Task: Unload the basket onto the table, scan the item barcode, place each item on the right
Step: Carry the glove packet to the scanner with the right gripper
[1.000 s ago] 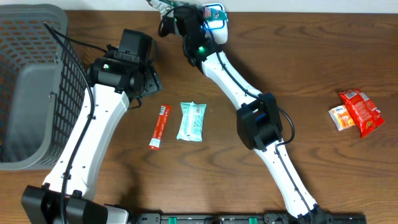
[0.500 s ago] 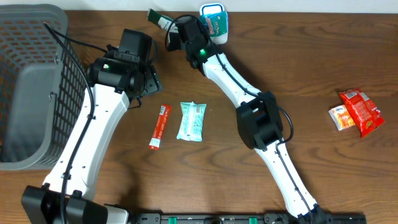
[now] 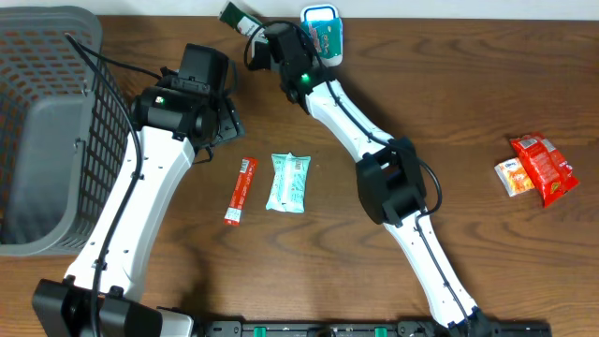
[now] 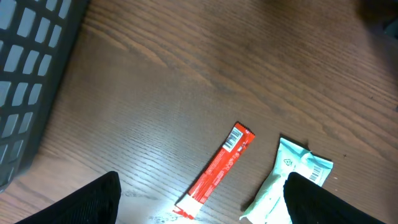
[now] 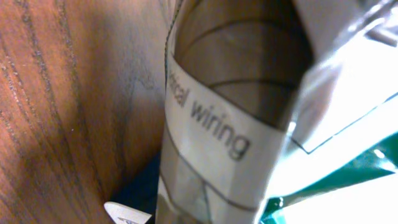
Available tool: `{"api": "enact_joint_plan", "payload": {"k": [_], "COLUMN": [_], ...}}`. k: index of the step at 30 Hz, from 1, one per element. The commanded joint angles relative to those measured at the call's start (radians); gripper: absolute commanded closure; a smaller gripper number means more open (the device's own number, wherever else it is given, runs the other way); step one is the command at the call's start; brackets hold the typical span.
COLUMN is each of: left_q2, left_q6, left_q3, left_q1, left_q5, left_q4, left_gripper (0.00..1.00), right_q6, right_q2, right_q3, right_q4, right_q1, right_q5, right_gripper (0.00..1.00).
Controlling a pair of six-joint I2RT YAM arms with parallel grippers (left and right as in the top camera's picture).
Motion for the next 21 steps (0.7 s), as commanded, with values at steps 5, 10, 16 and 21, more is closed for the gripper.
{"api": "enact_joint_plan", "payload": {"k": [5, 10, 16, 21], "left_q2": [-0.006, -0.006, -0.006, -0.006], "left_q6": [0.002, 0.002, 0.002, 0.002], "left_q3": [0.004, 0.004, 0.004, 0.004], "left_q1": [0.002, 0.002, 0.002, 0.002], "left_q5": [-0.009, -0.009, -0.009, -0.009], "left_q4": [-0.003, -0.003, -0.003, -0.003], "left_gripper": [0.15, 0.15, 0.15, 0.15], "right_q6": [0.162, 0.319, 0.595, 0.719], "right_q2": [-0.119, -0.271, -0.465, -0.599], "right_q3": [-0.008, -0.008, -0.008, -0.008], "right_q4": [-0.016, -0.204, -0.588, -0.926], "right_q1": [-0.017, -0.019, -0.042, -0.125], "right_q5": [-0.010, -0.018, -0.020, -0.253], "right_gripper": [0.99, 0.98, 0.99, 0.97]}}
